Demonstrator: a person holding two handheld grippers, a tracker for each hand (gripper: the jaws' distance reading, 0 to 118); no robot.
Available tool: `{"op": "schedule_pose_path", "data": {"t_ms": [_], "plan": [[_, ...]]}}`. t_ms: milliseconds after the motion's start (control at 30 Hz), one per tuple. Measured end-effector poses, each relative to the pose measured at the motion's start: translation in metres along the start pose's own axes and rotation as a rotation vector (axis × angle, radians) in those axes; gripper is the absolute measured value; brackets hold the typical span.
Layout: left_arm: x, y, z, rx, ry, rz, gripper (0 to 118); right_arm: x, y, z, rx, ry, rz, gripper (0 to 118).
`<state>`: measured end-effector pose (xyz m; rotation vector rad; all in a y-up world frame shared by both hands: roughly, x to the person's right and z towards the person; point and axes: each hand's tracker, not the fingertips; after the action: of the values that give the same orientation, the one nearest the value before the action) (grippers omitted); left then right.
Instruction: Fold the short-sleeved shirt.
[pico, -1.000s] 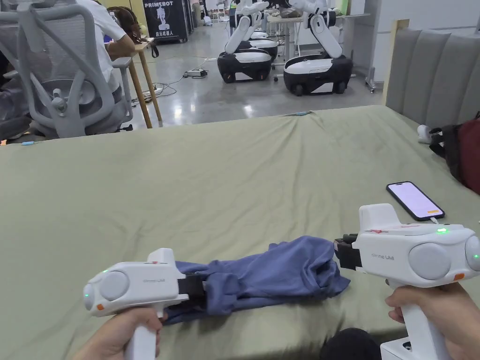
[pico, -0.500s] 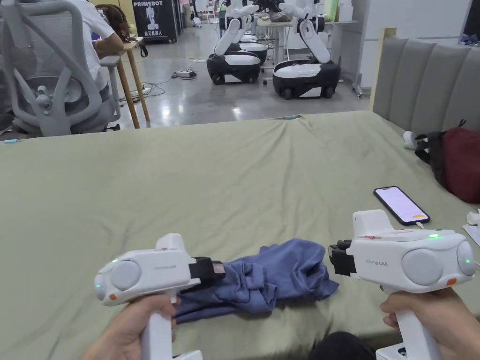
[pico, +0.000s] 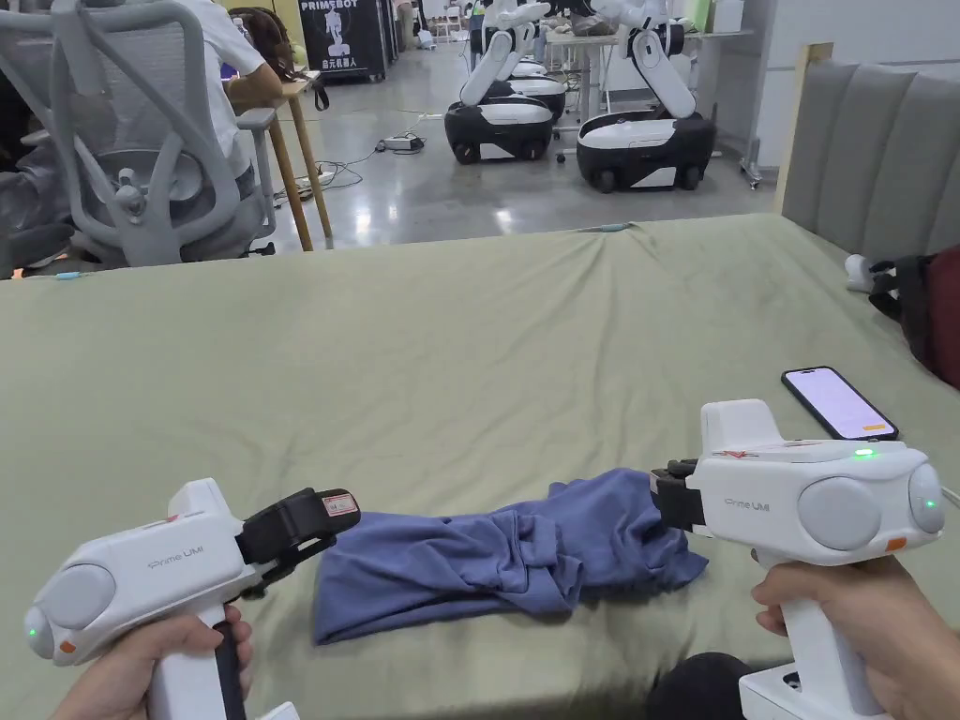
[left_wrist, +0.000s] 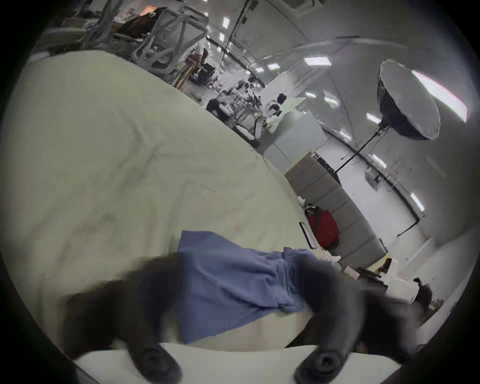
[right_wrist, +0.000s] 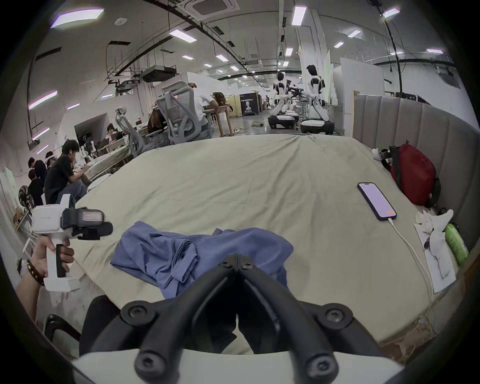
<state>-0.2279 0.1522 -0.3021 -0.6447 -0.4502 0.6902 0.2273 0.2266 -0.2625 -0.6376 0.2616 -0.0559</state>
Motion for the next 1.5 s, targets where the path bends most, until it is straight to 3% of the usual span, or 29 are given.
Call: {"op": "schedule_pose_path", "data": {"t_ms": [33, 100, 200, 267, 300, 333, 367, 467, 600, 800, 1000, 1233, 1500], "plan": [[-0.003, -0.003, -0.001, -0.033, 0.005, 0.007, 116, -0.001, 0.0, 0.0, -0.004, 0.001, 0.006, 0], [-0.008, -0.009, -0.008, -0.038, 0.03, -0.003, 100, -0.001, -0.001, 0.001, -0.006, -0.002, 0.017, 0], [-0.036, -0.003, -0.039, -0.127, 0.1, -0.041, 99, 0.002, -0.002, 0.002, -0.009, -0.016, 0.023, 0], [-0.03, -0.007, -0.045, -0.113, 0.078, -0.043, 78, 0.004, -0.002, 0.003, -0.01, -0.025, 0.018, 0], [-0.021, -0.011, -0.046, -0.102, 0.079, -0.044, 60, 0.005, -0.002, 0.004, -0.01, -0.028, 0.016, 0], [-0.02, -0.012, -0.051, -0.098, 0.081, -0.033, 24, 0.006, -0.003, 0.004, -0.01, -0.031, 0.015, 0], [-0.021, -0.013, -0.056, -0.109, 0.073, -0.007, 19, 0.006, -0.003, 0.003, -0.012, -0.034, 0.014, 0], [-0.011, -0.018, -0.055, -0.108, 0.091, -0.089, 18, 0.007, -0.005, 0.002, -0.018, -0.048, 0.015, 0], [-0.027, -0.005, -0.024, -0.045, 0.029, 0.021, 18, 0.011, -0.006, 0.005, -0.02, -0.043, 0.01, 0], [-0.061, 0.021, 0.052, 0.057, 0.234, 0.05, 18, 0.011, -0.004, 0.002, -0.013, -0.056, 0.018, 0], [-0.04, 0.019, 0.071, 0.061, 0.168, 0.044, 18, 0.001, -0.009, -0.009, -0.03, -0.025, 0.012, 0], [0.034, 0.026, 0.049, 0.061, -0.004, 0.022, 18, 0.0, -0.009, -0.007, -0.035, -0.026, 0.025, 0], [0.08, -0.003, -0.063, -0.097, -0.085, 0.007, 18, 0.014, -0.014, 0.008, -0.023, -0.053, -0.007, 0]]}}
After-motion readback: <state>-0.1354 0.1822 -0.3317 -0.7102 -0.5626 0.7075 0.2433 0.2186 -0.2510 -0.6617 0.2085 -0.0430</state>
